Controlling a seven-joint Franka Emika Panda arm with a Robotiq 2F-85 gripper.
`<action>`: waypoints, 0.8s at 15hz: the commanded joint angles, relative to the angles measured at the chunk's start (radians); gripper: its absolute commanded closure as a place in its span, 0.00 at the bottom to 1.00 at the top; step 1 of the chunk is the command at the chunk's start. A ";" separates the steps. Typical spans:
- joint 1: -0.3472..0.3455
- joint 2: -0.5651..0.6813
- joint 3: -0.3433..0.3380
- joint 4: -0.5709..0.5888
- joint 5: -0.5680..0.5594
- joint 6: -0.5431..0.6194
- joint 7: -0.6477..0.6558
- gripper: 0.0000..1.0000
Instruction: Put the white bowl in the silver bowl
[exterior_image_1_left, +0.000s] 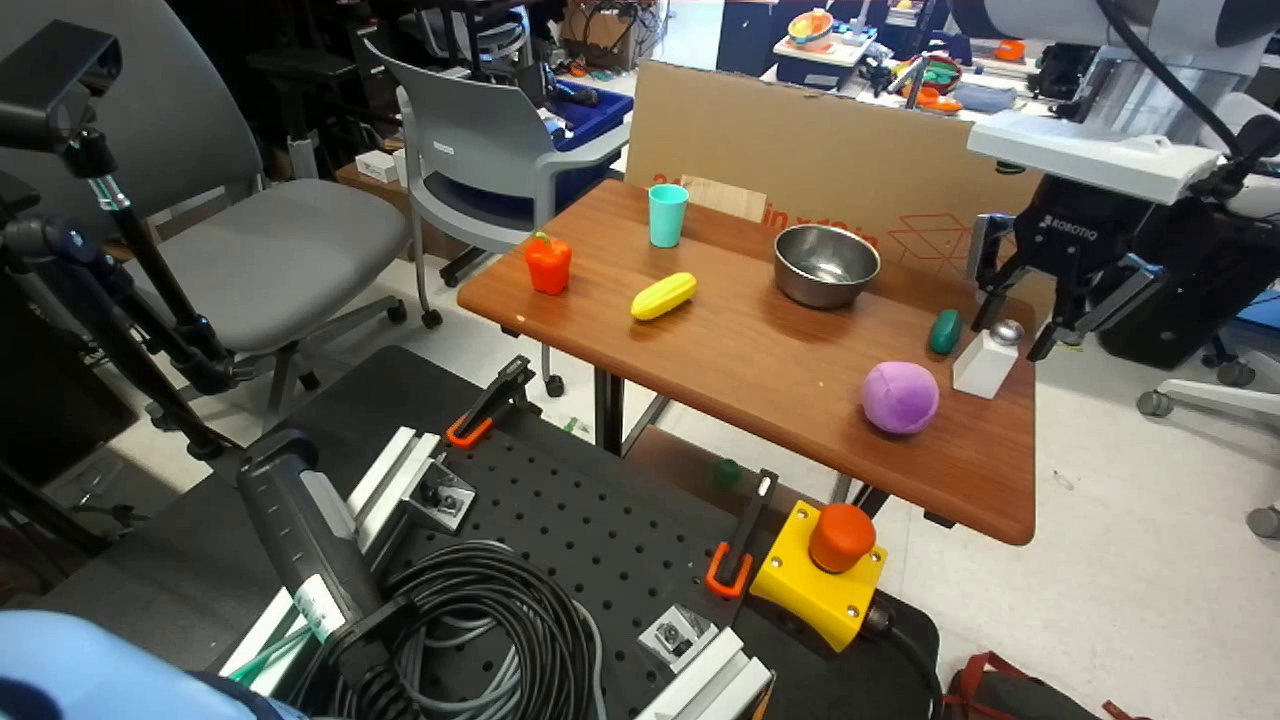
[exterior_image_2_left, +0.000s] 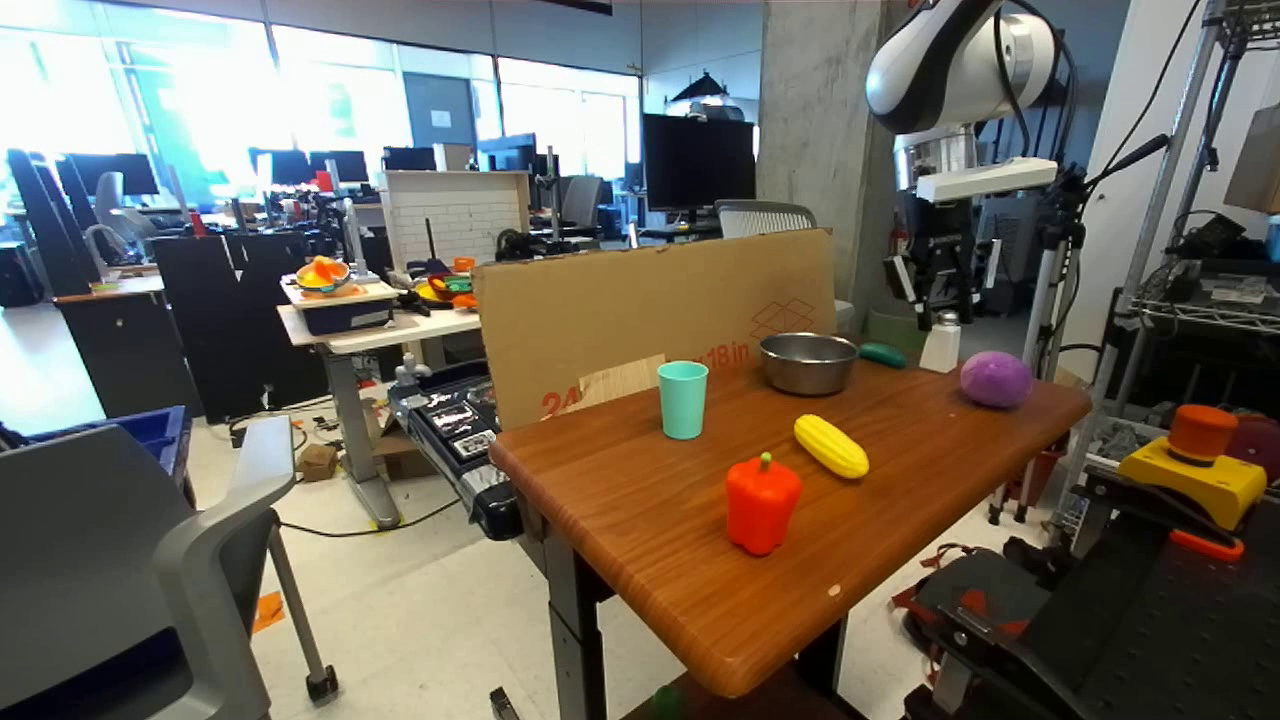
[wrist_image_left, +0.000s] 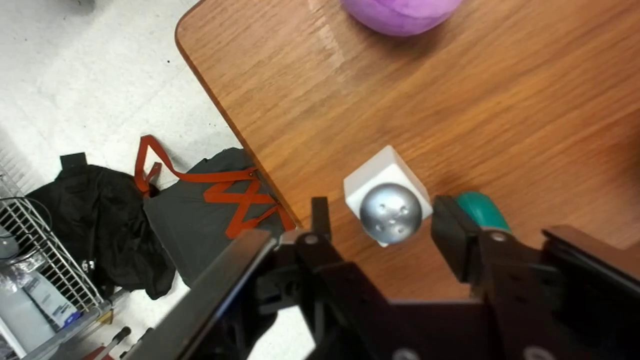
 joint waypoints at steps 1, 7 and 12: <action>-0.002 0.003 0.004 0.012 -0.019 -0.015 0.015 0.76; 0.005 -0.180 0.010 -0.112 -0.005 -0.008 0.003 0.86; 0.028 -0.367 0.050 -0.228 0.018 0.012 -0.017 0.86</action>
